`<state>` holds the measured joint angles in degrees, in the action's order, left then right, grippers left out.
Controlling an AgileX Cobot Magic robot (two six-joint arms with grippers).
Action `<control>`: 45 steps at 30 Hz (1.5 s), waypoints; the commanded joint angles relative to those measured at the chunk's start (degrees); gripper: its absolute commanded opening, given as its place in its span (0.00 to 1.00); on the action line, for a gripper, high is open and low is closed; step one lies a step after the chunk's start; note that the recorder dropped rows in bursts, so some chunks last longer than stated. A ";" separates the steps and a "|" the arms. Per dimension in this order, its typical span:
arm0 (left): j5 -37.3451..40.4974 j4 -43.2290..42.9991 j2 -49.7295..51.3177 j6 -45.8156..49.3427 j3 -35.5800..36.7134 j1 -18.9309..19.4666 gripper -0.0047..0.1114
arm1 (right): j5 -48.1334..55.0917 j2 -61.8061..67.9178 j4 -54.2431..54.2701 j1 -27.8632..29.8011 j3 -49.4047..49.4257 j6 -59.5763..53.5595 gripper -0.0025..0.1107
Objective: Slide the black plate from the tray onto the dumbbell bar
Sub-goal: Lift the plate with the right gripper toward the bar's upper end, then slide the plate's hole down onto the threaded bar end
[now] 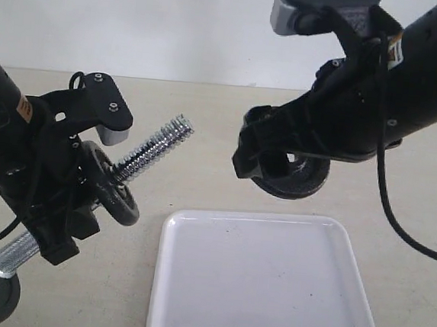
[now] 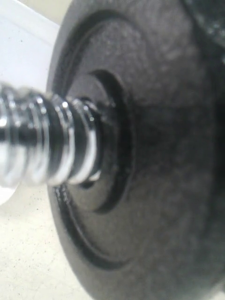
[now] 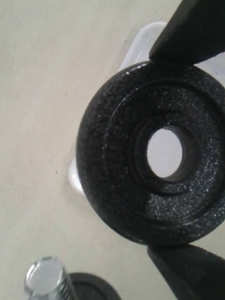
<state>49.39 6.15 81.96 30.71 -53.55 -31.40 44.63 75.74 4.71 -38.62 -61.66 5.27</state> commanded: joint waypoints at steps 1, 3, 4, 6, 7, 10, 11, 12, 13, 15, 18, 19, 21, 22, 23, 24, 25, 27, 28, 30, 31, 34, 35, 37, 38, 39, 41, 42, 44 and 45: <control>-1.76 0.50 -2.81 2.99 -1.99 -0.25 0.08 | -2.72 -1.24 7.38 0.27 -2.98 -4.71 0.02; -1.77 0.67 -2.81 4.09 -1.99 -0.25 0.08 | -2.84 -1.24 9.48 0.27 -3.72 -5.95 0.02; -1.77 0.79 -2.81 4.58 -1.99 -0.25 0.08 | -2.84 -1.24 10.07 0.27 -4.13 -6.11 0.02; -1.77 1.49 -2.81 6.07 -1.99 -0.25 0.08 | -2.84 -1.24 10.58 0.27 -4.50 -6.11 0.02; -1.77 2.27 -2.81 7.35 -1.99 -0.25 0.08 | -2.84 -1.24 10.69 0.27 -4.64 -6.11 0.02; -1.92 5.65 -2.81 10.98 -1.99 -0.25 0.08 | -2.84 -1.24 11.26 0.27 -4.72 -6.11 0.02; -1.92 7.01 -2.81 12.41 -1.99 -0.25 0.08 | -2.84 -1.24 11.26 0.27 -4.72 -6.11 0.02; -1.92 8.12 -2.81 13.60 -1.99 -0.25 0.08 | -2.84 -1.24 11.26 0.27 -4.72 -6.11 0.02; -2.03 9.18 -2.81 14.64 -1.99 -0.25 0.08 | -2.84 -1.24 11.39 0.27 -4.72 -6.11 0.02; -2.37 10.52 -2.81 16.06 -1.99 -0.25 0.08 | -2.84 -1.24 11.51 0.27 -4.72 -6.11 0.02; -2.63 12.12 -2.81 17.67 -1.99 -0.25 0.08 | -2.84 -1.24 11.72 0.27 -4.72 -6.22 0.02; -2.63 12.62 -2.81 18.38 -1.99 -0.25 0.08 | -2.84 -1.24 11.72 0.27 -4.72 -6.22 0.02; -2.63 12.93 -2.81 19.04 -1.99 -0.25 0.08 | -2.94 -1.24 11.73 0.27 -4.72 -6.19 0.02; -2.63 12.93 -2.81 19.04 -1.99 -0.25 0.08 | -2.94 -1.24 11.73 0.27 -4.72 -6.19 0.02; -2.63 12.93 -2.81 19.30 -1.99 -0.25 0.08 | -3.22 -1.24 11.73 0.27 -4.72 -6.24 0.02; -2.63 12.93 -2.81 19.58 -1.99 -0.25 0.08 | -3.33 -1.24 11.73 0.27 -4.72 -6.24 0.02; -2.63 12.93 -2.81 19.91 -1.99 -0.25 0.08 | -3.51 -1.24 11.73 0.27 -4.72 -6.24 0.02; -2.63 12.93 -2.81 19.98 -1.99 -0.25 0.08 | -3.59 -1.24 11.73 0.27 -4.72 -6.24 0.02; -2.63 12.93 -2.81 19.98 -1.99 -0.25 0.08 | -3.59 -1.24 11.73 0.27 -4.72 -6.24 0.02; -2.63 13.06 -2.81 20.63 -1.99 -0.25 0.08 | -3.75 -1.24 12.44 0.27 -4.72 -6.24 0.02; -2.92 13.48 -2.81 21.04 -1.99 -0.25 0.08 | -3.99 -1.24 12.97 0.27 -4.72 -6.24 0.02; -3.28 16.55 -2.81 24.33 -1.99 -0.25 0.08 | -4.77 -1.24 14.82 0.27 -4.72 -7.25 0.02; -3.28 17.73 -2.81 25.68 -1.99 -0.25 0.08 | -5.01 -1.24 15.36 0.27 -4.72 -7.51 0.02; -3.69 19.20 -2.81 26.78 -1.99 -0.25 0.08 | -5.02 -1.24 16.03 0.27 -4.72 -7.51 0.02; -4.34 19.52 -2.81 26.99 -1.99 -0.25 0.08 | -5.02 -1.24 16.14 0.27 -4.72 -7.51 0.02; -4.62 19.80 -2.81 27.28 -1.99 -0.25 0.08 | -5.02 -1.24 16.24 0.27 -4.72 -7.51 0.02; -4.93 20.20 -2.81 28.12 -1.99 -0.25 0.08 | -5.02 -1.24 16.24 0.27 -4.72 -7.51 0.02; -5.19 20.20 -2.81 28.21 -1.99 -0.25 0.08 | -4.86 -1.24 16.42 0.27 -4.72 -7.51 0.02; -6.11 20.20 -2.81 28.21 -1.99 -0.25 0.08 | -4.65 -1.24 16.56 0.27 -4.72 -7.51 0.02; -6.56 20.20 -2.81 28.21 -1.99 -0.25 0.08 | -4.53 -1.24 16.70 0.27 -4.72 -7.51 0.02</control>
<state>47.88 22.44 81.96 57.66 -53.55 -31.40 42.56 75.60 19.84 -38.62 -65.45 -1.51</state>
